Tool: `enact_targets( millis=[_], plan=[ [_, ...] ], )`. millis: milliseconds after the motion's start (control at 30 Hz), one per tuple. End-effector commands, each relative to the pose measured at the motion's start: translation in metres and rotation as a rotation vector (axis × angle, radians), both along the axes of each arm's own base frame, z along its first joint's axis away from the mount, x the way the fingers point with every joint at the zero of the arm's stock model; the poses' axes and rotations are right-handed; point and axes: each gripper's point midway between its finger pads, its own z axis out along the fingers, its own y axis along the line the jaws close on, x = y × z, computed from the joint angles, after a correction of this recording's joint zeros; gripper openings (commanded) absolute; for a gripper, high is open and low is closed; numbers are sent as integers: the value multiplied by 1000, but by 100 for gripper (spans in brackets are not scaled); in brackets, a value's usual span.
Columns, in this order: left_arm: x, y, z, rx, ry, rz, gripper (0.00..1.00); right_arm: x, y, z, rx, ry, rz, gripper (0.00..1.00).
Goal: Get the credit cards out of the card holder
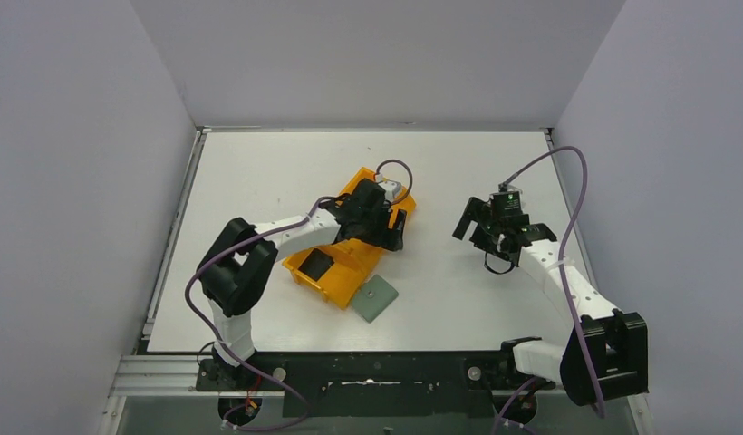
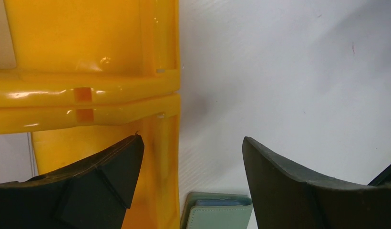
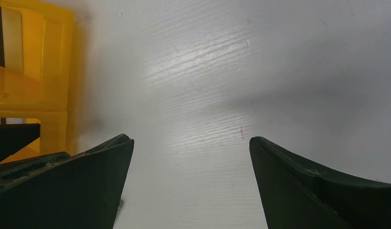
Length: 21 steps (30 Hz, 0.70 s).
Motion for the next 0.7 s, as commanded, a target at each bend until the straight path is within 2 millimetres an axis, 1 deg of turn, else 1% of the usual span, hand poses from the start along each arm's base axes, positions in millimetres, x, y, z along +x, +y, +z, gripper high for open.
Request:
enact_targets(
  millis=[0, 100, 200, 267, 367, 433, 500, 567, 600, 667],
  plan=[
    [17, -11, 54, -95, -108, 9, 77, 16, 1, 19, 7, -92, 30, 98],
    [18, -7, 75, -109, -142, 23, 79, 26, 6, 25, 13, -105, 67, 98],
    [20, 2, 95, -105, -175, 61, 82, 41, 14, 29, 24, -115, 113, 98],
    [20, 14, 110, -102, -202, 114, 83, 51, 21, 33, 38, -119, 146, 98],
    [23, 40, 125, -107, -235, 221, 86, 70, 32, 38, 56, -130, 202, 98],
    [25, 66, 133, -108, -246, 331, 88, 84, 39, 39, 69, -142, 235, 98],
    [27, 101, 137, -99, -248, 475, 89, 96, 49, 38, 87, -137, 278, 98],
    [23, 141, 135, -89, -235, 616, 90, 109, 60, 39, 106, -133, 327, 98],
    [19, 158, 136, -92, -231, 677, 90, 118, 67, 44, 111, -143, 353, 98],
    [9, 191, 136, -94, -229, 785, 90, 132, 76, 45, 117, -151, 388, 98]
  ],
)
